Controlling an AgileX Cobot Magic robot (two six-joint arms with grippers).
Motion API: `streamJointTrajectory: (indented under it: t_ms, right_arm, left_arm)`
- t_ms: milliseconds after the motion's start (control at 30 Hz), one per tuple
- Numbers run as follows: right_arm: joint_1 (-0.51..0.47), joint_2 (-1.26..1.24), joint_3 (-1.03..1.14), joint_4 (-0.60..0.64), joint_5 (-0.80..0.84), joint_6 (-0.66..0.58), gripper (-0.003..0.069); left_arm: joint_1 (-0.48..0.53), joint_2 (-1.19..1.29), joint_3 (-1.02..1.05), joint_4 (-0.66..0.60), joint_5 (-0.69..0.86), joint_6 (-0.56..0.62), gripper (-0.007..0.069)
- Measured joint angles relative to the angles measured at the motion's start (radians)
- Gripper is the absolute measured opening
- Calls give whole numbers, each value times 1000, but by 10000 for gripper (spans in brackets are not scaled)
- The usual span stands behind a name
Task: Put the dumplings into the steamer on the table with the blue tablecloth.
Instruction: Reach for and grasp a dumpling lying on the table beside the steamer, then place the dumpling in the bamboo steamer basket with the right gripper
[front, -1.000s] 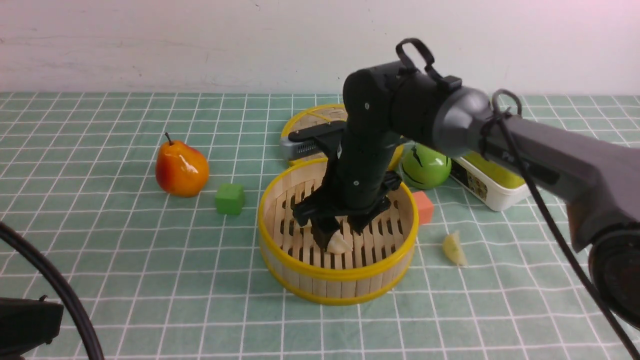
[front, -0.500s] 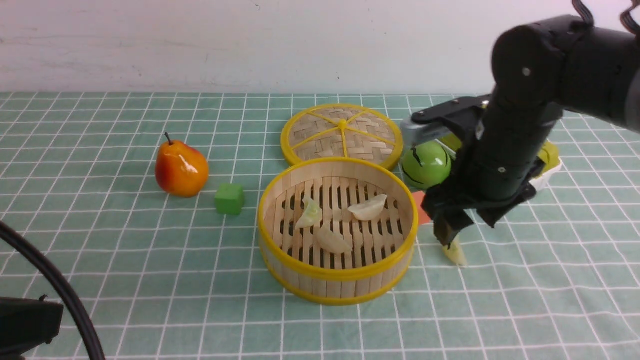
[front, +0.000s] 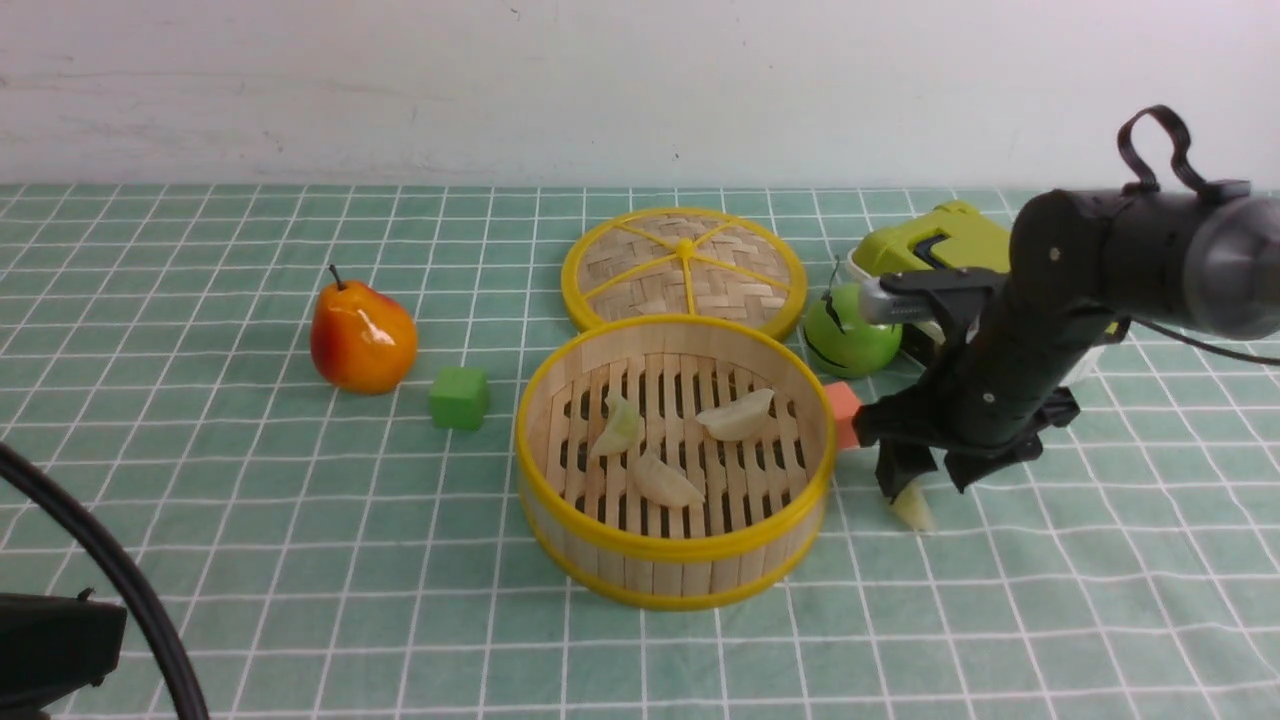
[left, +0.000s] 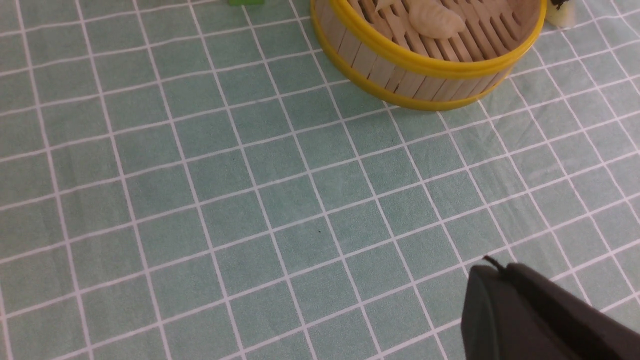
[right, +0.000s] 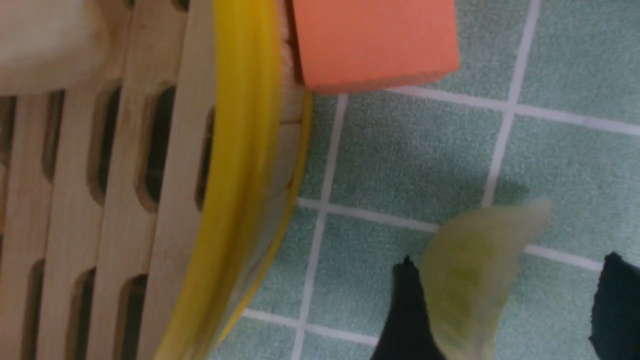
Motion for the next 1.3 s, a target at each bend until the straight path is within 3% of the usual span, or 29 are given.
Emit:
streamJointTrajectory:
  t_ms: [200,400,667,867,1067,1300]
  right_arm:
    - [0,21,0,18,-40,0,370]
    - [0,21,0,23,-13,0,189]
    - [9,-16,-103,26,123,-22,192]
    - [149,-102,-328,84,165,-87,192]
    - [263,-9,-377,95,75,-97,192]
    - [267,141,-376,83,-94,-88,192]
  left_arm:
    - [0,0,0,2,0,0,-9]
    - [0,0,0,2,0,0,-7]
    - [0,0,0,2,5,0,-3]
    - [0,0,0,4,11,0,3]
    - [0,0,0,4,21,0,7]
    - [0,0,0,7,51,0,11]
